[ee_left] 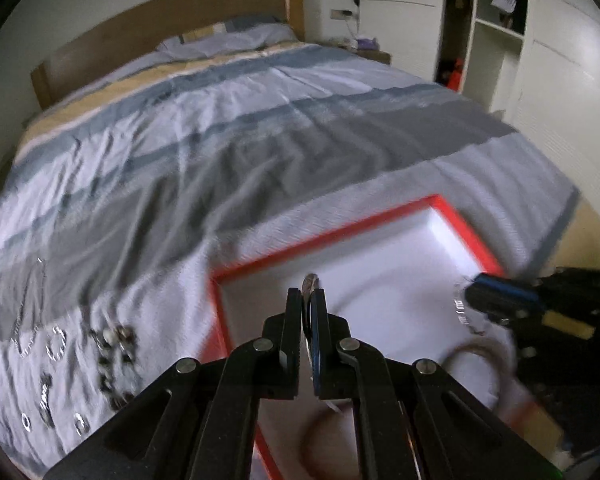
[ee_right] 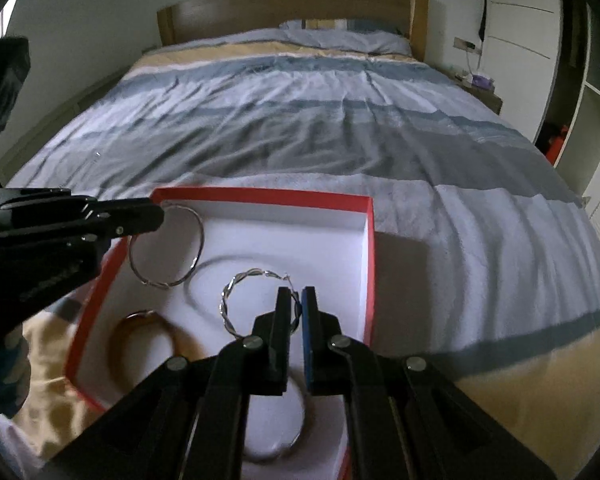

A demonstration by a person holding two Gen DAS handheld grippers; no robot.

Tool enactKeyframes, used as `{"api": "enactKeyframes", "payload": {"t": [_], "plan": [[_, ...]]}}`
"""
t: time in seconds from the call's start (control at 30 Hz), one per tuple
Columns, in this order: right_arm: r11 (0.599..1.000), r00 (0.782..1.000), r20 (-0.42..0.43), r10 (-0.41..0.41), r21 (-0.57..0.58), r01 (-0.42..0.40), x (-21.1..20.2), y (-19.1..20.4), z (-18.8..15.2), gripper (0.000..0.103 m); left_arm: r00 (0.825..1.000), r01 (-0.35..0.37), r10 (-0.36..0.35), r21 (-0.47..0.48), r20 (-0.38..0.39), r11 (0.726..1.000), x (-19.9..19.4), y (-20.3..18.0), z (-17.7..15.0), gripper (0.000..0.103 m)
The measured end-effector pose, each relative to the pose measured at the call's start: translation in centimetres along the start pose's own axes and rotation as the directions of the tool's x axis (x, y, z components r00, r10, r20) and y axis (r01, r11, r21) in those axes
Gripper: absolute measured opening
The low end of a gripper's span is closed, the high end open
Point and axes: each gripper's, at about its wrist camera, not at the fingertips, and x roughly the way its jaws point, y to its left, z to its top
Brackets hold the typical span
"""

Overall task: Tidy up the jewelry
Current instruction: 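Carry both silver pieces into the red box and release them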

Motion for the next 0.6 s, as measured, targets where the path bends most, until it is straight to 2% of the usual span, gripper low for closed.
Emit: {"api": "enactKeyframes", "payload": {"t": [0.13,0.27,0.4,0.6], "plan": [[0.998,0.999,-0.052,-0.016,-0.055,0.013,2.4,0.3,0.6,0.004,1.000,-0.009,0.009,-0.015,-0.018,1.000,1.4,1.9,0.1,0.006],[0.993,0.995,-0.088,-0.037,-0.119,0.026,3.9,0.8,0.7,0.004,0.998,-0.023,0.022,-0.024,-0.057,0.999,3.1,3.0,-1.7,0.006],[0.986,0.993,-0.106,-0.055,-0.159,0.037,4.4,1.1,0.8,0.004,0.998,0.003,-0.004,-0.024,-0.062,1.000,3.6,2.5,-2.2,0.006],[0.982,0.993,-0.099,-0.066,-0.184,0.047,4.2,1.1,0.6,0.006,0.997,-0.022,0.022,-0.002,-0.068,1.000,4.2,1.6,-2.5,0.006]]}}
